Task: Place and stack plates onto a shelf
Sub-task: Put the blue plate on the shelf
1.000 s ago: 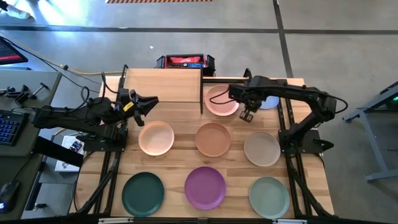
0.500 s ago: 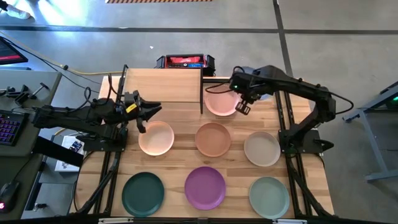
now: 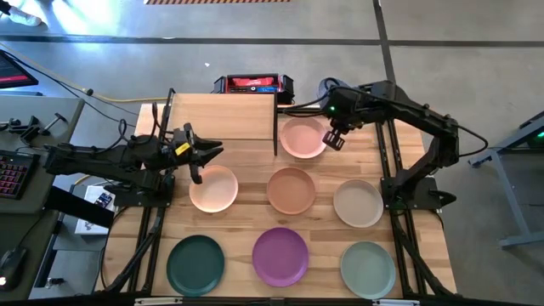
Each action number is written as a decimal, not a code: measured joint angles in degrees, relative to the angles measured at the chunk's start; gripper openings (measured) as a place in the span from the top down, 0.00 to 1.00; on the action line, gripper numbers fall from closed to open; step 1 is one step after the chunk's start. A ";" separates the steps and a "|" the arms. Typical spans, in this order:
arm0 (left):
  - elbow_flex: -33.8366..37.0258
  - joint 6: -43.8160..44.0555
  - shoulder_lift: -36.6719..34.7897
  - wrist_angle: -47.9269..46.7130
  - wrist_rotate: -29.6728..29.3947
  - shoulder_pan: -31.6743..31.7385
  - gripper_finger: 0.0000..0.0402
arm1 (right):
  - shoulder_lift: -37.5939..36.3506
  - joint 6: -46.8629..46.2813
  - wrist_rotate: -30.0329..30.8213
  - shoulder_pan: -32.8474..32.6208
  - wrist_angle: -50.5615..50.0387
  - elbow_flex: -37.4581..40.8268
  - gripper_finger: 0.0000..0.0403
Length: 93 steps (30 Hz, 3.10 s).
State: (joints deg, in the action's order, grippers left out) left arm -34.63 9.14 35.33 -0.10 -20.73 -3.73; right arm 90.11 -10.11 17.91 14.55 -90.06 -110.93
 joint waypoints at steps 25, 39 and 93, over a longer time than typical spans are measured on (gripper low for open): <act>0.00 24.01 4.03 -1.16 -0.49 7.74 0.59 | 0.02 21.00 -0.65 -11.75 17.55 0.00 1.00; 0.00 39.54 7.08 0.11 2.54 8.22 0.62 | 2.99 36.56 -0.35 -19.16 21.02 0.00 1.00; -0.02 29.69 -3.45 11.47 5.25 8.09 0.62 | 25.47 54.48 -10.67 -3.07 51.19 0.02 1.00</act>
State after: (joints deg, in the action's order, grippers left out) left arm -34.65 38.82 31.88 11.37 -15.49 4.36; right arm 115.57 44.37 7.24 11.47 -38.87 -110.91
